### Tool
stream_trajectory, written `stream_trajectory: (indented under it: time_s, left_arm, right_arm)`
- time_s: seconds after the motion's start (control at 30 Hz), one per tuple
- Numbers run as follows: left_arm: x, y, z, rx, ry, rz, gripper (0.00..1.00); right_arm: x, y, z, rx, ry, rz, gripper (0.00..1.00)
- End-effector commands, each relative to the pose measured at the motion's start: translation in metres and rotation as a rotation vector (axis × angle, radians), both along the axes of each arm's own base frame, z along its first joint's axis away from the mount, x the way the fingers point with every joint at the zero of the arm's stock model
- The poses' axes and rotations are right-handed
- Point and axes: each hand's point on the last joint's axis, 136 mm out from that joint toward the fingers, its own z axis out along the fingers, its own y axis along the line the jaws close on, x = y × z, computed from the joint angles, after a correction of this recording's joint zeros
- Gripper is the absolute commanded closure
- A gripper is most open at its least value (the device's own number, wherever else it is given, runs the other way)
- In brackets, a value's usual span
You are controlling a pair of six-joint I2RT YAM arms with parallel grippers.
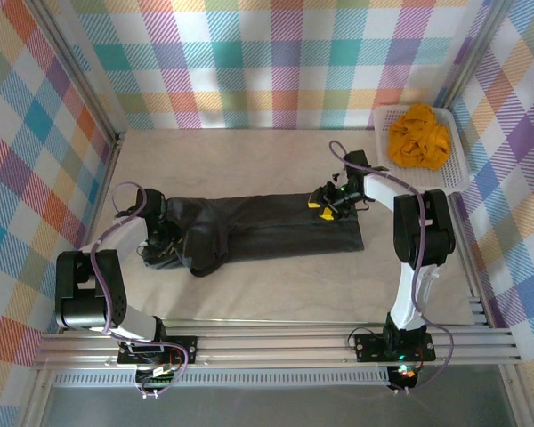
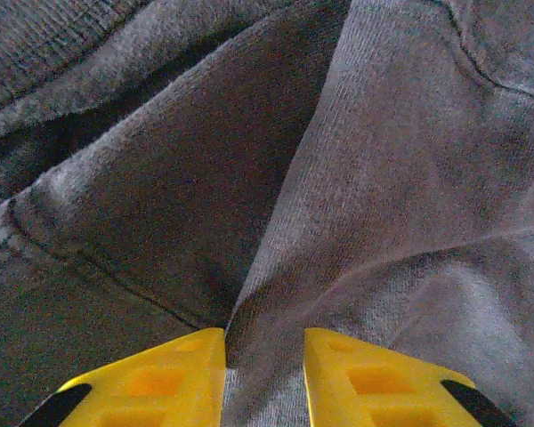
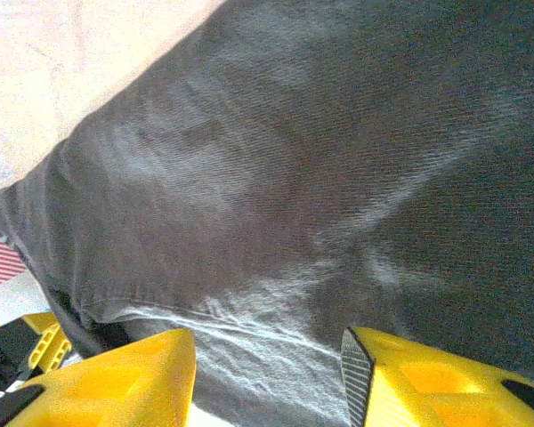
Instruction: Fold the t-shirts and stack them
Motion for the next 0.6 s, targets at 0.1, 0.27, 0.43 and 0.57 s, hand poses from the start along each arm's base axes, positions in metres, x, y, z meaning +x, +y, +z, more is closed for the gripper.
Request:
stream_trajectory:
  time_s: [0.1,0.27,0.43,0.57]
  left_arm:
    - [0.009,0.016,0.000,0.070,-0.023,-0.038,0.72]
    - [0.008,0.017,-0.004,0.083,0.002,-0.059,0.71]
    - [0.007,0.015,-0.004,0.076,-0.007,-0.066,0.87]
    - [0.010,0.024,0.016,0.127,-0.048,-0.041,1.00]
  right_arm:
    - [-0.006,-0.011,-0.017,-0.062,0.060,-0.001,0.52]
    - [-0.006,-0.013,-0.021,-0.075,0.073,-0.005,0.52]
    - [-0.006,-0.015,-0.026,-0.090,0.087,-0.005,0.52]
    - [-0.012,-0.018,-0.036,-0.117,0.122,-0.001,0.53]
